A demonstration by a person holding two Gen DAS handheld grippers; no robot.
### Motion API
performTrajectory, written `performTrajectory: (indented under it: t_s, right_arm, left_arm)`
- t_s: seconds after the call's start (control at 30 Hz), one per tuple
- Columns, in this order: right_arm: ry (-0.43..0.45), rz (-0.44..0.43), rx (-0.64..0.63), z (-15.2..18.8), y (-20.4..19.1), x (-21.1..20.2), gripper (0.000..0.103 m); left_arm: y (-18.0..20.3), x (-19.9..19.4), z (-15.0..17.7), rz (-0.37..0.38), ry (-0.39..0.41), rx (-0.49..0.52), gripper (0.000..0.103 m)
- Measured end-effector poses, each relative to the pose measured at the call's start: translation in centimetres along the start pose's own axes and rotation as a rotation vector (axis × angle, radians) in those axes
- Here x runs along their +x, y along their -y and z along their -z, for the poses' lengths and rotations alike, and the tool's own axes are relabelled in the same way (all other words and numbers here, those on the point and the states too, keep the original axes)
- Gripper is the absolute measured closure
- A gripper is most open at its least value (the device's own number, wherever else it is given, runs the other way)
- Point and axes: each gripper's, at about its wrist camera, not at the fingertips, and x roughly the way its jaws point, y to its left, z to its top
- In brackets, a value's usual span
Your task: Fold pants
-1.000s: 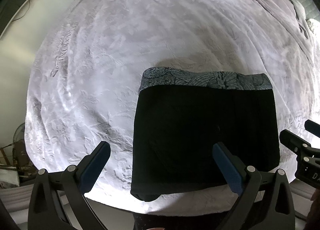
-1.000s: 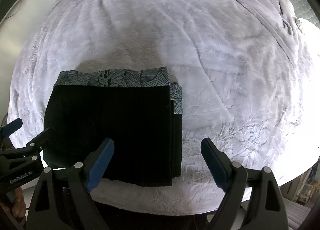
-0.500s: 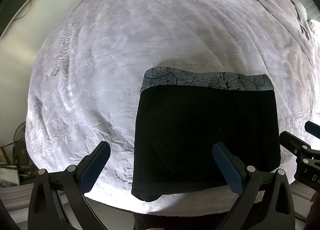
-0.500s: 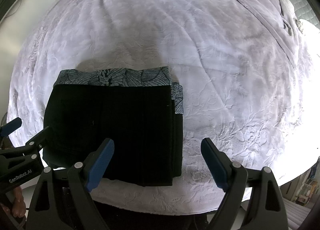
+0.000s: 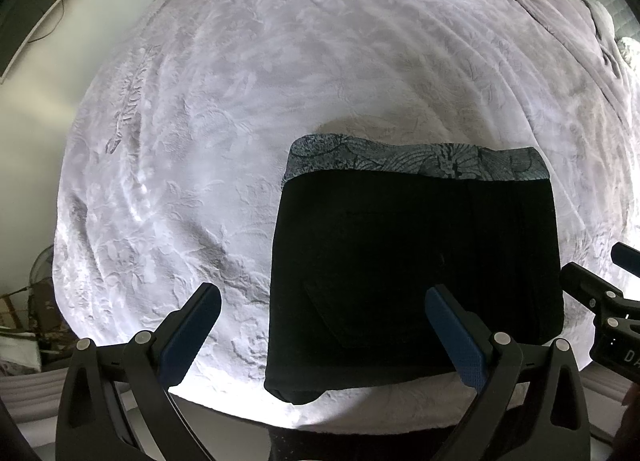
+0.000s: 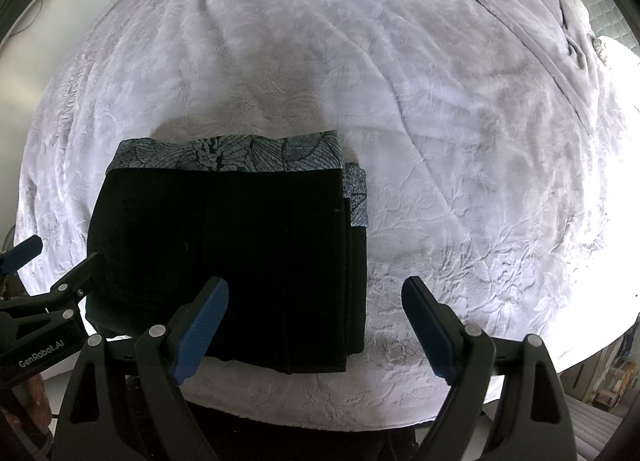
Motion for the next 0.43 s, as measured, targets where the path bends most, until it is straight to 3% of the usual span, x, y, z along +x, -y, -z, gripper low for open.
performTrajectory:
  t_s: [0.43]
  right_arm:
    - [-0.001, 0.001, 0.001, 0.13, -0.05, 0.05, 0.013]
  left_arm:
    - [0.12, 0.02, 0.38, -0.014, 0.02, 0.009, 0.001]
